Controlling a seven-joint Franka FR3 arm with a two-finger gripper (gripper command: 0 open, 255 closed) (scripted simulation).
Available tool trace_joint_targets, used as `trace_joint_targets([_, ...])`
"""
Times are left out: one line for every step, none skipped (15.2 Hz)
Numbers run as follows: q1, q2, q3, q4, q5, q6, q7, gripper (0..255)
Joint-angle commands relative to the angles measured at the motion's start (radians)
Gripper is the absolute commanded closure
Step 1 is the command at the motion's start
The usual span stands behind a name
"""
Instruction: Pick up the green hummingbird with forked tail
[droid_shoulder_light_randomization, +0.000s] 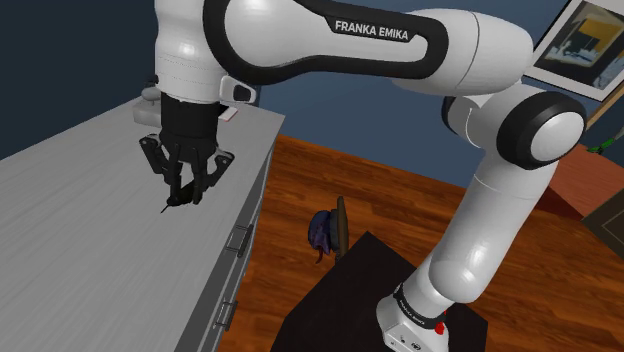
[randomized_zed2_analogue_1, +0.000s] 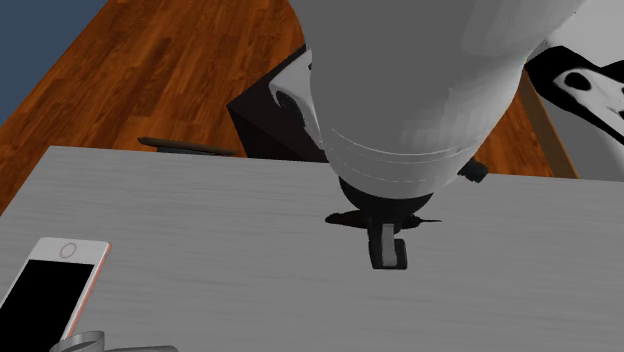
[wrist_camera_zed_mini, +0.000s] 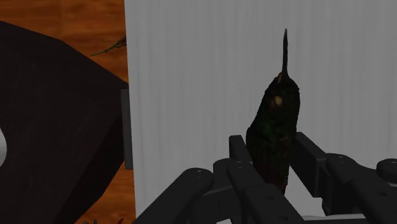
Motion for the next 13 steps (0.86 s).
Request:
trace_joint_targets([0.003,0.001,0.001,0.028,-0.001,-0.028,0.004,255])
trace_joint_targets([0.005,0.003,0.002,0.043,-0.002,-0.042,0.007,255])
trace_joint_targets([0.007,0.006,0.002,0.059,-0.004,-0.056,0.009,255])
trace_joint_targets([0.009,0.008,0.002,0.075,-0.006,-0.070,0.012,255])
trace_joint_targets([0.012,0.011,0.003,0.092,-0.008,-0.084,0.015,255])
trace_joint_targets([0.014,0.014,0.003,0.109,-0.011,-0.098,0.018,255])
trace_joint_targets([0.017,0.018,0.004,0.126,-0.014,-0.113,0.022,255])
trace_joint_targets([0.021,0.022,0.004,0.144,-0.017,-0.127,0.025,255])
trace_joint_targets([0.025,0.027,0.004,0.162,-0.020,-0.142,0.029,255])
trace_joint_targets([0.029,0.032,0.005,0.181,-0.024,-0.157,0.032,255])
trace_joint_targets([0.033,0.037,0.005,0.201,-0.028,-0.172,0.036,255])
trace_joint_targets([0.034,0.038,0.005,0.204,-0.029,-0.174,0.037,255])
trace_joint_targets([0.034,0.038,0.005,0.204,-0.028,-0.174,0.037,255])
